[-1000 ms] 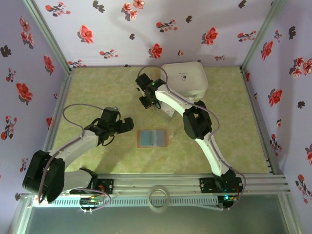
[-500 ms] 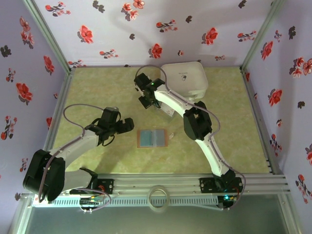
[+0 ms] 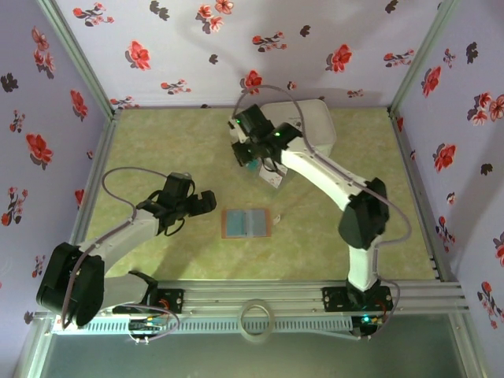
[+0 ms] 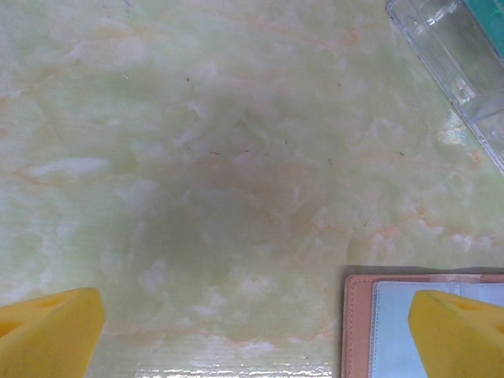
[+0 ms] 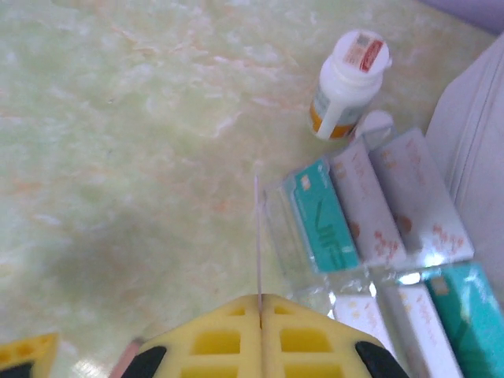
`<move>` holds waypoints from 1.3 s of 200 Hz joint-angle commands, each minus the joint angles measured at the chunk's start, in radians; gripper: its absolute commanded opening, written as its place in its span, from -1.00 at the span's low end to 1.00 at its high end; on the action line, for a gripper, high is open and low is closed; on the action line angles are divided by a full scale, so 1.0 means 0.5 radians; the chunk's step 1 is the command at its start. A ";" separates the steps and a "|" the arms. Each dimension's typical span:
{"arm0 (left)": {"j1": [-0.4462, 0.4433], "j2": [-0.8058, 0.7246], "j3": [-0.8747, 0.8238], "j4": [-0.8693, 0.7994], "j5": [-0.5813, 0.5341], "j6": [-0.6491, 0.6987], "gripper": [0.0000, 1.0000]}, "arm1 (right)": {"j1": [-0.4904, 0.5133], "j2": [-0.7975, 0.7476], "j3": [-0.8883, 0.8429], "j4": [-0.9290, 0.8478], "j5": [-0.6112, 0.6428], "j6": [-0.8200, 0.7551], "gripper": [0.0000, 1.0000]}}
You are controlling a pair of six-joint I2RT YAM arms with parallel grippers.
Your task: Put the credit cards into the card holder
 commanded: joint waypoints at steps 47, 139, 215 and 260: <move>0.005 0.009 0.051 -0.076 0.081 0.081 0.99 | -0.300 -0.703 -1.466 1.309 -0.790 1.083 -1.00; -0.199 0.104 0.026 -0.093 -0.044 0.098 0.99 | -0.299 -0.876 -2.540 2.451 -0.802 1.686 -1.00; -0.477 0.309 0.146 -0.148 -0.329 0.233 0.99 | -0.285 -0.934 -2.728 2.567 -0.804 1.652 -1.00; -0.594 0.428 0.198 -0.139 -0.406 0.272 0.99 | -0.204 -0.824 -2.798 2.765 -0.790 1.676 -1.00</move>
